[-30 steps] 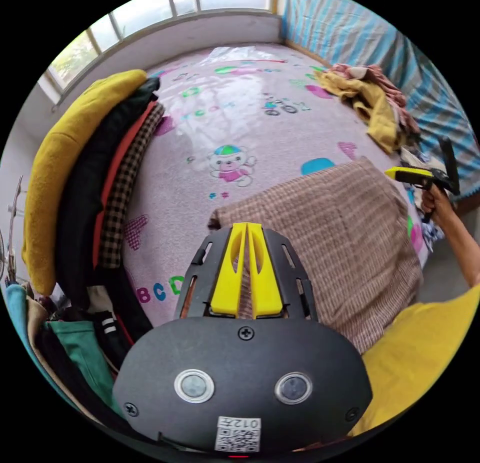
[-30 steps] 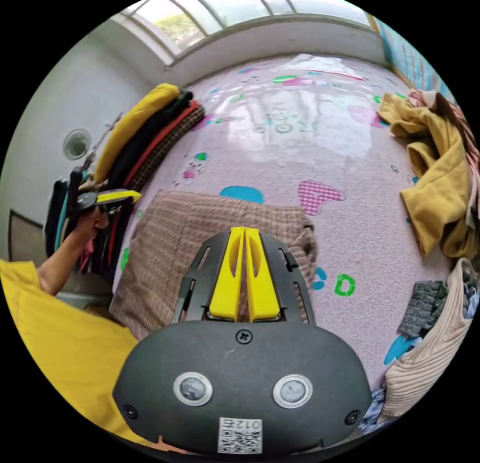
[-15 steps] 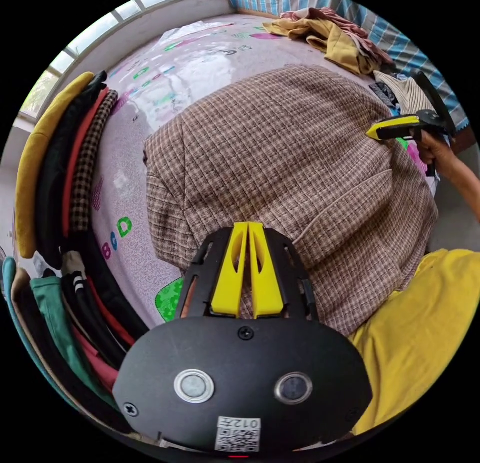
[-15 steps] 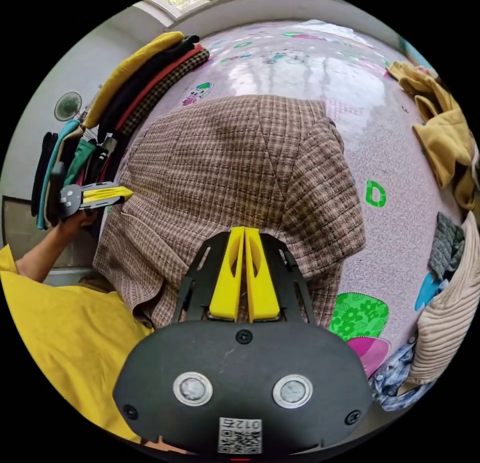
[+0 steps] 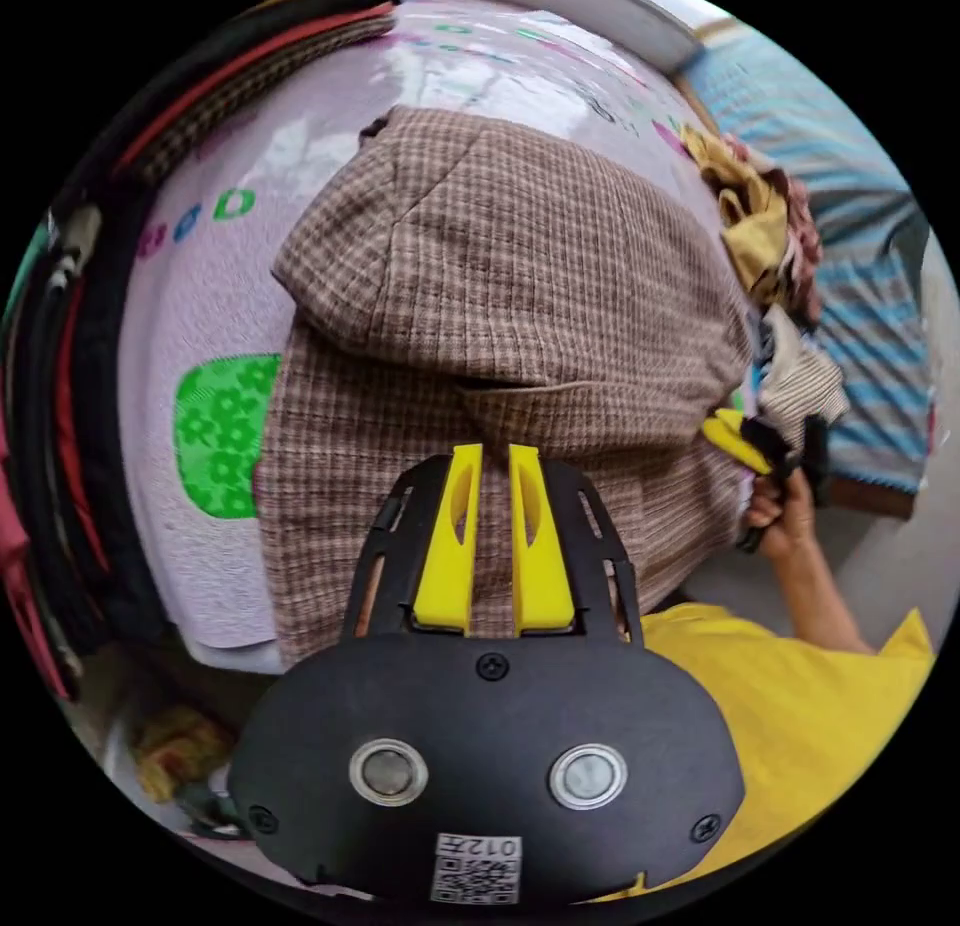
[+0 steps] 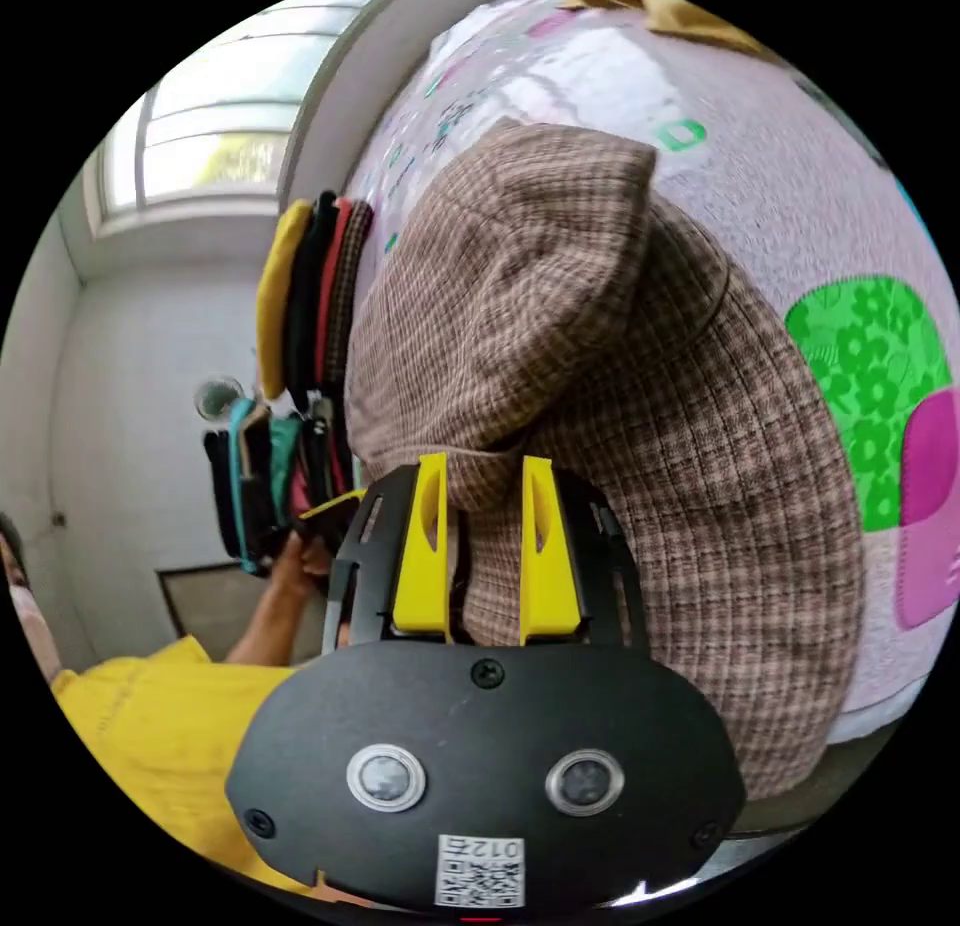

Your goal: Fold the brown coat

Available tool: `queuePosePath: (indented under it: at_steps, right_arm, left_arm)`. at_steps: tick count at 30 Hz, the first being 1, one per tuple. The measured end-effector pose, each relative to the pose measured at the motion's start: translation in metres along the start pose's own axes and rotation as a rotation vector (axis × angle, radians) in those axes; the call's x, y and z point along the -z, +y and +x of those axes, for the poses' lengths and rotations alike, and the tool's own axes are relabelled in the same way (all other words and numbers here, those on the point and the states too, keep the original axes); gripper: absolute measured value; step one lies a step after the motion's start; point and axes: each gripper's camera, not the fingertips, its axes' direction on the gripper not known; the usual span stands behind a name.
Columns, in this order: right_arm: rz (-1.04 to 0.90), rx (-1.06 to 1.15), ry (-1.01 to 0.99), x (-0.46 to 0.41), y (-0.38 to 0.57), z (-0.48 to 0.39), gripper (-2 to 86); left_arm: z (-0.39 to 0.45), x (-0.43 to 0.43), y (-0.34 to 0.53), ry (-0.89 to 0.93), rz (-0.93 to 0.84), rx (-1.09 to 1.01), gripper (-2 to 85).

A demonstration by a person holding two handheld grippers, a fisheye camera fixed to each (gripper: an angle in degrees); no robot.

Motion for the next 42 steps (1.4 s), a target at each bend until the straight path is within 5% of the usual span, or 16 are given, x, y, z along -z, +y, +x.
queuePosePath:
  at_steps: [5,11,15,17,21,26,33,42]
  right_arm:
    - [0.020,-0.067,-0.056,0.000,-0.020,0.017,4.8]
    - [-0.018,0.195,0.110,0.032,-0.021,-0.032,2.2]
    - [-0.085,0.144,0.152,0.007,-0.019,-0.007,1.7]
    - [-0.032,0.040,0.005,0.015,-0.014,0.017,1.4]
    - [-0.037,0.167,0.100,0.038,0.015,-0.006,1.4]
    - [-0.285,0.366,0.117,0.011,0.081,-0.041,1.5]
    - [-0.544,0.337,0.182,-0.052,0.125,-0.028,1.0]
    - [-0.353,0.377,0.171,0.011,0.092,-0.048,2.3]
  left_arm:
    - [-0.034,0.008,-0.013,0.209,0.092,0.068,1.5]
    - [-0.021,0.018,-0.010,0.104,0.036,-0.059,0.3]
    - [-0.050,0.008,-0.005,0.138,0.003,-0.003,0.1]
    - [-0.070,0.019,0.004,0.233,0.027,0.037,0.2]
    - [-0.066,0.044,0.030,0.078,0.015,-0.092,0.3]
    - [-0.019,0.028,0.073,0.083,-0.168,-0.451,0.4]
    - [-0.004,-0.002,0.097,-0.005,-0.307,-0.544,0.5]
    - [-0.053,0.077,0.054,0.044,-0.108,-0.339,1.3]
